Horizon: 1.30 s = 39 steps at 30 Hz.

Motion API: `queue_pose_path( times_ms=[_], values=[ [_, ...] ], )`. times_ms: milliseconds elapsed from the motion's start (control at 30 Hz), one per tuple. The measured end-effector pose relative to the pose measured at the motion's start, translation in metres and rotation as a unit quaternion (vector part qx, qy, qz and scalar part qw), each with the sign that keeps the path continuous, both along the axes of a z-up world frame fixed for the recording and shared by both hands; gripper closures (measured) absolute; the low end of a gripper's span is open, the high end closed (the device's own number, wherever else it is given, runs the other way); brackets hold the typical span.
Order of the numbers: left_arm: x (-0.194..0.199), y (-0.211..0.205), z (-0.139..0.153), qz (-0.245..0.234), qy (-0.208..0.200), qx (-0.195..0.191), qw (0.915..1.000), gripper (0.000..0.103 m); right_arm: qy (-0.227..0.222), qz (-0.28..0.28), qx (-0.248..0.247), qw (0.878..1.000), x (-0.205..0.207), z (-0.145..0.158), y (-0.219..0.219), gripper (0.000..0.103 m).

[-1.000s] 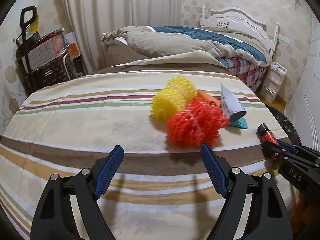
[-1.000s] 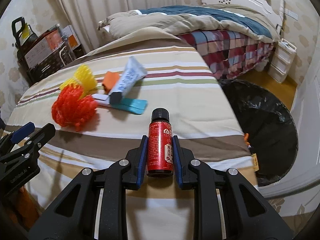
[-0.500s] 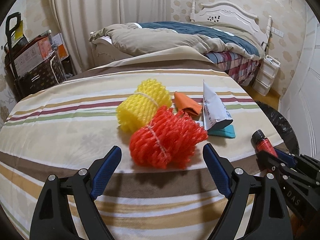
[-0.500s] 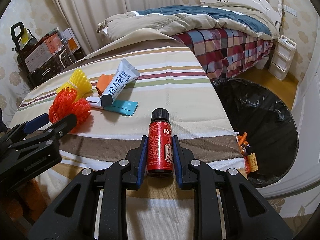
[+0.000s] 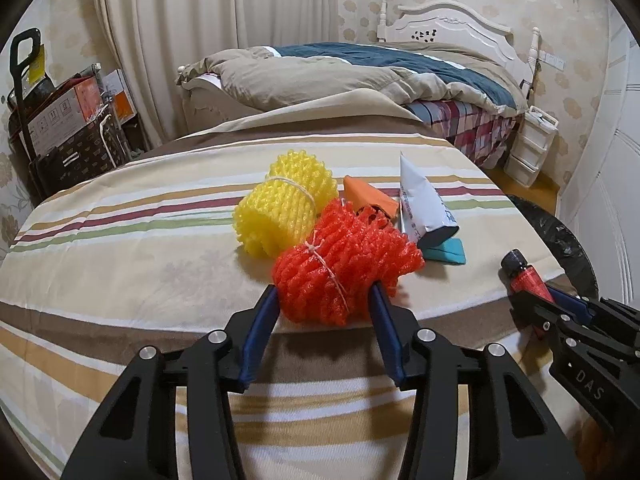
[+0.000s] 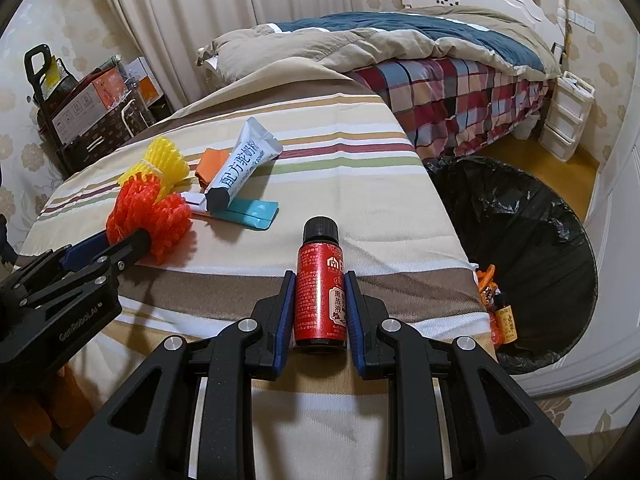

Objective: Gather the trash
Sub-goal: 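Carry the orange mesh net and red bottle over the black bin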

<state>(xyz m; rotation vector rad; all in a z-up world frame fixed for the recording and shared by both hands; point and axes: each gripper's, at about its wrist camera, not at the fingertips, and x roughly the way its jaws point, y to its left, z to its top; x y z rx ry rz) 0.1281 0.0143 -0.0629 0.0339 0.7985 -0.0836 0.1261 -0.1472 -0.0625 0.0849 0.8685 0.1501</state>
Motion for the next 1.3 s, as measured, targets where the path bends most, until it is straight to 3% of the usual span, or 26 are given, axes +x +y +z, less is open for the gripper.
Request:
queue_pose_path(
  times_ms=[33, 267, 767, 1300],
  values=[
    [-0.001, 0.0, 0.0, -0.001, 0.001, -0.002, 1.0, 0.062, 0.0, 0.0, 0.0, 1.0, 0.0, 0.0, 0.0, 0.08],
    [-0.01, 0.002, 0.001, -0.003, -0.001, -0.013, 0.9999, 0.066, -0.007, -0.002, -0.001, 1.0, -0.005, 0.003, 0.002, 0.08],
    [-0.025, -0.006, 0.014, -0.012, -0.021, -0.03, 0.9993, 0.068, -0.021, -0.013, -0.001, 1.0, -0.018, 0.01, -0.009, 0.08],
    [-0.016, -0.078, 0.035, -0.081, -0.045, -0.036, 0.9951, 0.068, -0.049, -0.089, -0.013, 0.995, -0.02, 0.028, -0.081, 0.08]
  ],
)
